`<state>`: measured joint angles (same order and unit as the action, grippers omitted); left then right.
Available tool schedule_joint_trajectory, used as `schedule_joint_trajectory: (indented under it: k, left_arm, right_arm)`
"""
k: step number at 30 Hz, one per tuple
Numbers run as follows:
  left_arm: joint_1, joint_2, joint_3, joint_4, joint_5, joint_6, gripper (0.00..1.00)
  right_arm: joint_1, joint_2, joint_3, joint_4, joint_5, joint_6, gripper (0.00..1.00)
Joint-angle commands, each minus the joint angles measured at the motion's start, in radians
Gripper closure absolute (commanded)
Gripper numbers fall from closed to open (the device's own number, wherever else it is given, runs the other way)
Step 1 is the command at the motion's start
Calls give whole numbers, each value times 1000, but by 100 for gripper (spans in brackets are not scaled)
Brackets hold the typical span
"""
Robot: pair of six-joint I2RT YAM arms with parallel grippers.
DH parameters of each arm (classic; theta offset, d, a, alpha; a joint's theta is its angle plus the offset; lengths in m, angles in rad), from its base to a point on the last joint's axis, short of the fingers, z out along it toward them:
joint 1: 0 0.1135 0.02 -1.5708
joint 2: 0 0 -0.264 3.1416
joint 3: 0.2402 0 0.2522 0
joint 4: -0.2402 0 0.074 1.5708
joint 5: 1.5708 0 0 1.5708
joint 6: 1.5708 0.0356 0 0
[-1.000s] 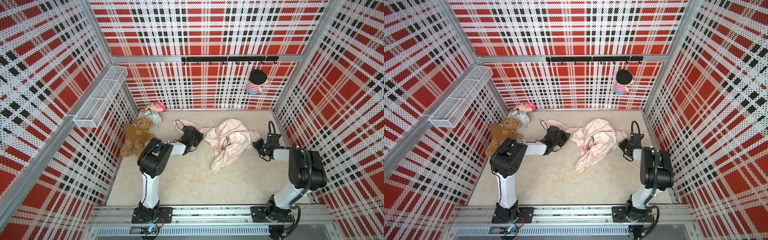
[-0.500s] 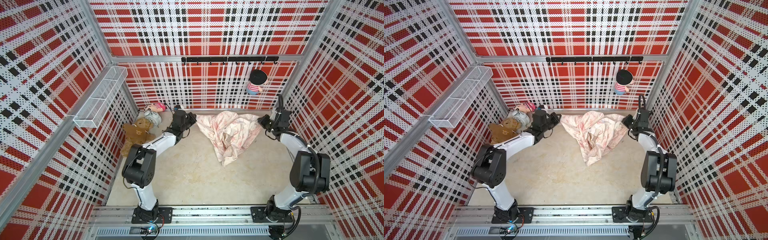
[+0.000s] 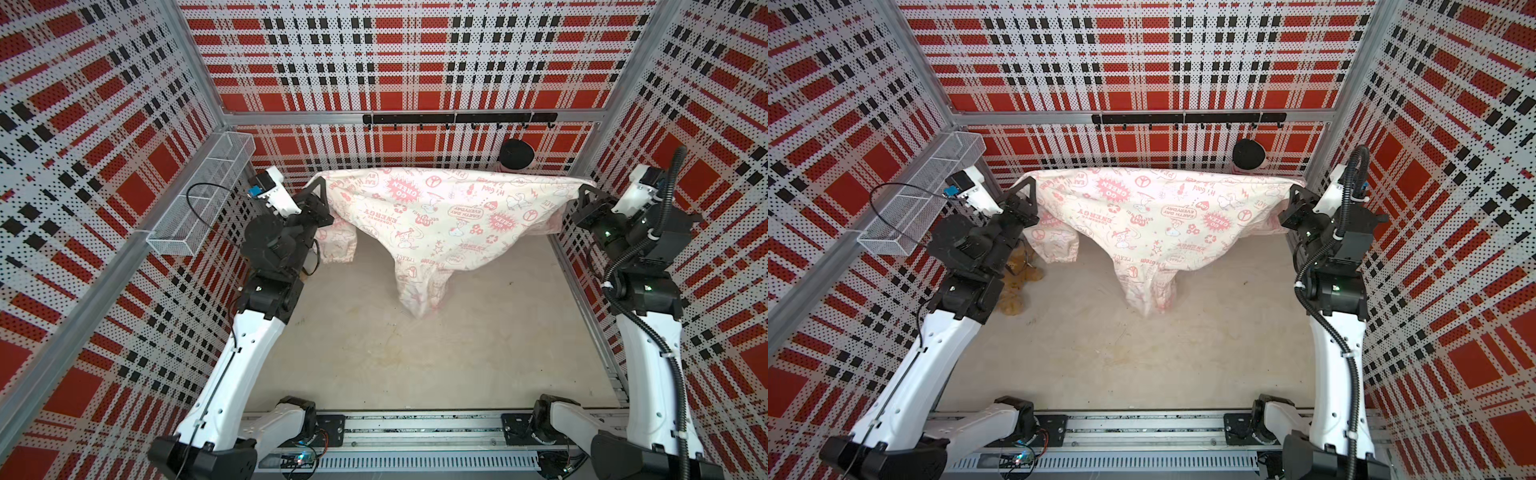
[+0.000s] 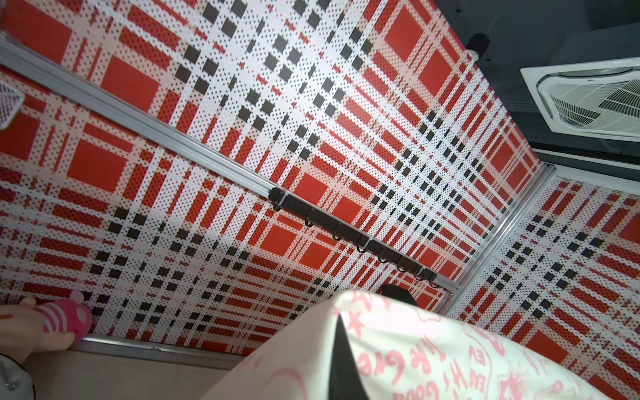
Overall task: Unzip the jacket
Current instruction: Flatten out the jacket at the center of the board.
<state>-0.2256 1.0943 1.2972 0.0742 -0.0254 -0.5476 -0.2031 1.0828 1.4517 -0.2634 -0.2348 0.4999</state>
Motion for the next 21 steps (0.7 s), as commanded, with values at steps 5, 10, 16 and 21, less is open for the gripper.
schedule_joint_trajectory:
  k: [5,10,16,21]
  left_arm:
    - [20,124,184,-186,-67,46,100]
    - [20,322,273,-319,-20,47,100]
    - [29,414,194,-304,-24,10,100]
    - [22,412,100,-221,-28,-24,100]
  right_arm:
    - [-17,100,150,-233,88,-114,100]
    - [-18,387,193,-319,25,-154,100]
    - [-2,646,239,-485,-38,-167,54]
    - [15,424,-71,-360,-84,-185,16]
